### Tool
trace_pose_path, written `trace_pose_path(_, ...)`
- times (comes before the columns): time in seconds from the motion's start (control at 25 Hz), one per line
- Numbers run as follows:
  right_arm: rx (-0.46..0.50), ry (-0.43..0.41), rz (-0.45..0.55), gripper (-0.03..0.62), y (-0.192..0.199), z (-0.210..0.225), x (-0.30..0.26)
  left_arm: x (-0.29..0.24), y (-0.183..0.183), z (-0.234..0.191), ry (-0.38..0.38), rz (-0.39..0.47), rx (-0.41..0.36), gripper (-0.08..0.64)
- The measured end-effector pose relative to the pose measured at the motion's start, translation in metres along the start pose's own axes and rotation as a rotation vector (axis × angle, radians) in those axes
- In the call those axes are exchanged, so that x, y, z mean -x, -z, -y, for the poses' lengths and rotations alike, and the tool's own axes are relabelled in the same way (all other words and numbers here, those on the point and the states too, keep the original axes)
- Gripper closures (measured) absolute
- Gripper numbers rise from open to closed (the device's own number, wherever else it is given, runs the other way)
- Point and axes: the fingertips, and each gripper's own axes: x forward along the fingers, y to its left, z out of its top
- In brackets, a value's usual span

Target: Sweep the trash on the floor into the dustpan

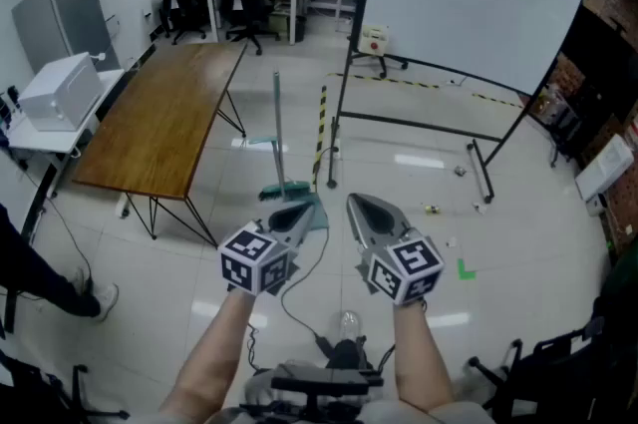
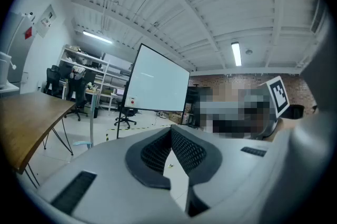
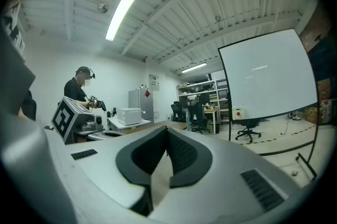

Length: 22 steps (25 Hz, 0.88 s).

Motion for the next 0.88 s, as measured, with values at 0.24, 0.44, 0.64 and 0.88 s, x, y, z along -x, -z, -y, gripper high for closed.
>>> trace_pose_path(0.24,-0.024,-0.035,0.013,0.592,0.002,0.04,-0.042,-0.034,0.001,-0.045,-0.064,-0.035,-0.014,0.552)
trace_pose_path(0.44,-0.037,-0.128,-0.016,0.592,0.007,0.085,-0.091,-0.074,0.0,-0.09,-0.167,-0.055,-0.012,0.552)
trace_pose_path(0.64,-0.026,-0.254,-0.041,0.592,-0.004,0.108,-0.125,-0.089,-0.017,-0.116,-0.288,-0.063,-0.018,0.552)
trace_pose_path(0.88,-0.032,-0.314,-0.075,0.592,-0.003,0.124,-0.178,-0.103,-0.027,-0.164,-0.356,-0.082,-0.034,0.552)
